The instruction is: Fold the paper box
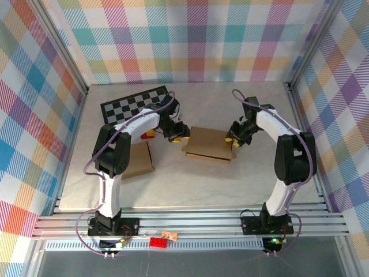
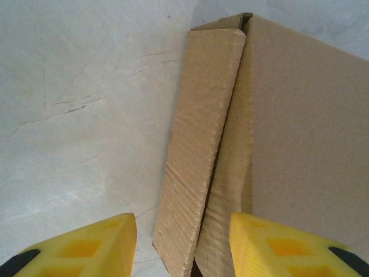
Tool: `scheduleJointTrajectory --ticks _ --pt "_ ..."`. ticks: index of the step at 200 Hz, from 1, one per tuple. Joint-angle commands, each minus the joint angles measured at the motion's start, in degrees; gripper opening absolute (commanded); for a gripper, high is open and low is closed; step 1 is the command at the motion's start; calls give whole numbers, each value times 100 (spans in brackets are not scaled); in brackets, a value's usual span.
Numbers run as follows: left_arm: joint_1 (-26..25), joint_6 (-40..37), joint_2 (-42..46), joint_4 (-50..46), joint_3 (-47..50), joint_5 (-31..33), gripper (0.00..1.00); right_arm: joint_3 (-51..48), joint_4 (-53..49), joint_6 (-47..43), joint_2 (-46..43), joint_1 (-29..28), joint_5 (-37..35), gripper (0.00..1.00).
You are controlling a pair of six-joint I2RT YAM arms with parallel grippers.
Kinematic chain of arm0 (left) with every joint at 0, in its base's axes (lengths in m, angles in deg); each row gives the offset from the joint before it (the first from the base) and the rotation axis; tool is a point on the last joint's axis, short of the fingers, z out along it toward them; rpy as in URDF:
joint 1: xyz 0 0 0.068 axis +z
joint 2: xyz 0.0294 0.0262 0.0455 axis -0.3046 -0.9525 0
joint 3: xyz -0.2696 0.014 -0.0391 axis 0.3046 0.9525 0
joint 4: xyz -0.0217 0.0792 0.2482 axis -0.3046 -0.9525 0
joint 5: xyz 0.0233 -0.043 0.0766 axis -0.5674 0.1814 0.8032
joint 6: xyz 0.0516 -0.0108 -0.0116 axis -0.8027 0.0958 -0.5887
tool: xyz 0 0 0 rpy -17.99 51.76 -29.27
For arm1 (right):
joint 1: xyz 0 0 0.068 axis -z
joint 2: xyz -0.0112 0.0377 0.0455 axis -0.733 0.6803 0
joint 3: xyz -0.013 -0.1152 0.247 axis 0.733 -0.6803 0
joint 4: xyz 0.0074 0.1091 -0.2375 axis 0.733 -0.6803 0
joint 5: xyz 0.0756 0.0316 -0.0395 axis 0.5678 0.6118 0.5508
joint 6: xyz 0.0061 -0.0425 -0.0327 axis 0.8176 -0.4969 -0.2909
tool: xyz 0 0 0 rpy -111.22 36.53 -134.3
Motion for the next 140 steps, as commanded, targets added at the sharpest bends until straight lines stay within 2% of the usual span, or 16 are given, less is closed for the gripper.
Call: scheduleJointTrajectory --ticks 1,49,92,140 --pt "-26 -124 16 109 215 -93 44 215 -237 -151 -41 -50 -11 32" --pt "-69 35 345 309 404 34 44 86 -434 -519 -425 -33 -481 46" --pt "-68 164 734 176 400 290 45 -105 -310 -825 -260 -25 -425 56" --pt "-53 582 629 809 512 -355 49 90 -357 -1061 192 -24 -541 57"
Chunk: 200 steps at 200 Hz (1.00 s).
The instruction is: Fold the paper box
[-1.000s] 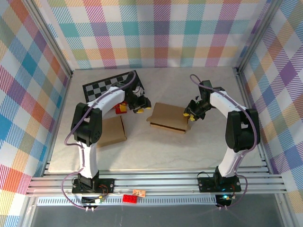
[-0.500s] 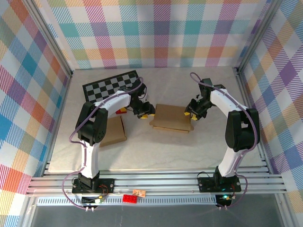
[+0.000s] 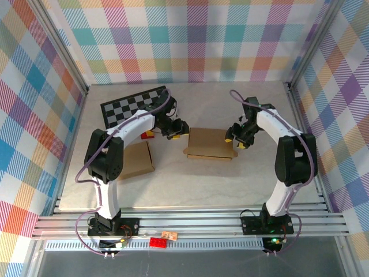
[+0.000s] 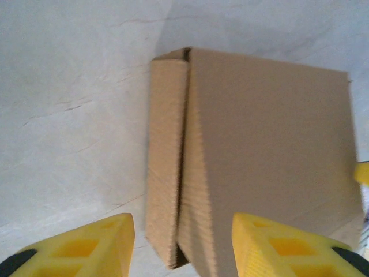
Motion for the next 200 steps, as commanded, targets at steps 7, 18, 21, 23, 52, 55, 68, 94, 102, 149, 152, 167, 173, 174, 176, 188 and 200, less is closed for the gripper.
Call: scheduleJointTrajectory --ticks 7,18,21,23,52,55,68,94,102,149,152,167,173,174,176,188,200 --pt "-16 354 -97 383 127 -495 49 93 -95 -269 211 -15 -106 57" --pt "-24 375 -190 412 129 -579 49 70 -73 -271 235 -15 -93 57" --pt "-27 376 -215 421 126 -591 50 64 -64 -266 243 -15 -89 57" --pt "-29 376 -221 432 136 -593 50 60 -56 -269 249 -15 -88 57" --pt "-59 313 -452 530 140 -770 49 7 19 -233 311 -15 -62 56" --pt "-74 274 -484 479 116 -768 49 9 21 -230 319 -14 -66 56" --pt "-120 143 -564 265 61 -621 48 -2 35 -229 341 -15 -64 56" --pt "-139 157 -537 397 307 -550 47 -17 46 -256 407 -15 -53 56" --pt "-145 165 -529 415 362 -542 46 -28 65 -260 419 -15 -53 56" --pt "-189 203 -489 598 573 -516 42 -126 232 -270 465 -17 106 54" --pt "-191 207 -488 608 577 -517 42 -132 245 -275 465 -15 122 54" --pt "-200 248 -459 721 665 -528 40 -138 307 -315 471 -15 190 53" --pt "-205 277 -446 801 709 -540 40 -149 337 -343 480 -11 236 52" --pt "-207 278 -443 811 718 -545 40 -151 345 -348 481 -13 245 52" --pt "-204 290 -441 835 730 -542 39 -147 360 -369 482 -15 270 52" --pt "-209 363 -398 982 811 -568 38 -160 430 -454 499 -15 440 51" --pt "-209 440 -352 1115 907 -584 37 -161 459 -515 517 -15 517 50"
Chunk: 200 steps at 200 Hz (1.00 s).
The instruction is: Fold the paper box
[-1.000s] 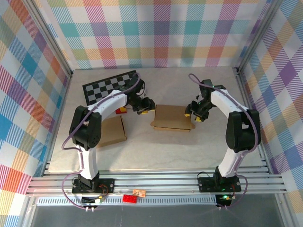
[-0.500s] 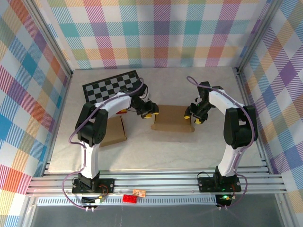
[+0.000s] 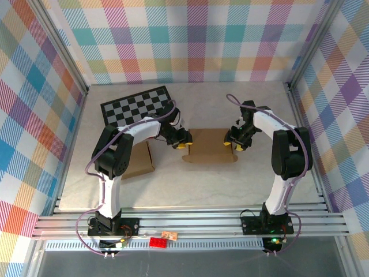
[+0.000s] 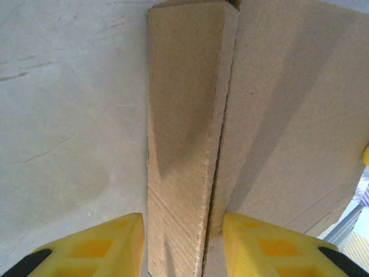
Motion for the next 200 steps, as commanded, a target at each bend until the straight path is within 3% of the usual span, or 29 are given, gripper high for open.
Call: scheduleJointTrajectory --ticks 1,73,117,155,200 --pt "-80 181 187 250 258 -14 37 -78 127 -266 89 -15 356 50" --pt "-84 308 437 564 544 -35 25 -121 226 -449 89 47 636 39" --pt "-80 269 472 567 640 25 18 -147 289 -461 82 210 817 40" --pt "-64 180 467 518 670 69 11 -104 340 -537 55 388 997 50" --pt "31 64 507 437 700 24 4 -181 718 -668 -25 632 1517 72"
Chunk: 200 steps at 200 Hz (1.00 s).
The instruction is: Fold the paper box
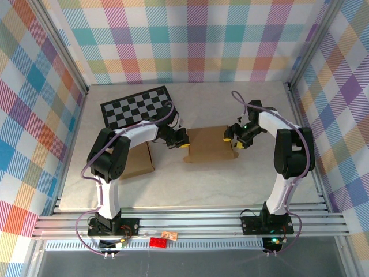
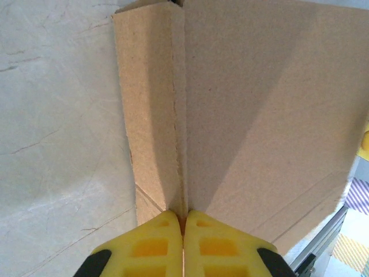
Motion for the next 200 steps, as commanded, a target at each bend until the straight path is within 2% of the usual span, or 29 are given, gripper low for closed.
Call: scheduleJointTrajectory --ticks 1,9,41,71,101,145,161,200 --pt "42 -152 134 -233 152 44 4 -82 295 -187 -45 140 527 72" --pt "76 -159 158 -219 187 23 1 -83 362 -210 -40 169 611 75" --pt "216 -215 247 -129 393 -121 1 -142 733 -247 -10 211 1078 82" --pt "330 -230 276 -66 536 -202 1 -175 1035 -200 120 211 1801 83" --pt "377 -236 250 -32 545 -224 1 -310 1284 -84 266 155 2456 82" --pt "395 -204 239 12 519 -255 2 -514 1427 60 255 61 2546 75" --pt "395 -186 262 42 519 -262 5 -550 1482 184 213 36 2607 72" --pt "395 -68 457 212 485 -248 25 -778 1739 615 64 -21 2668 62"
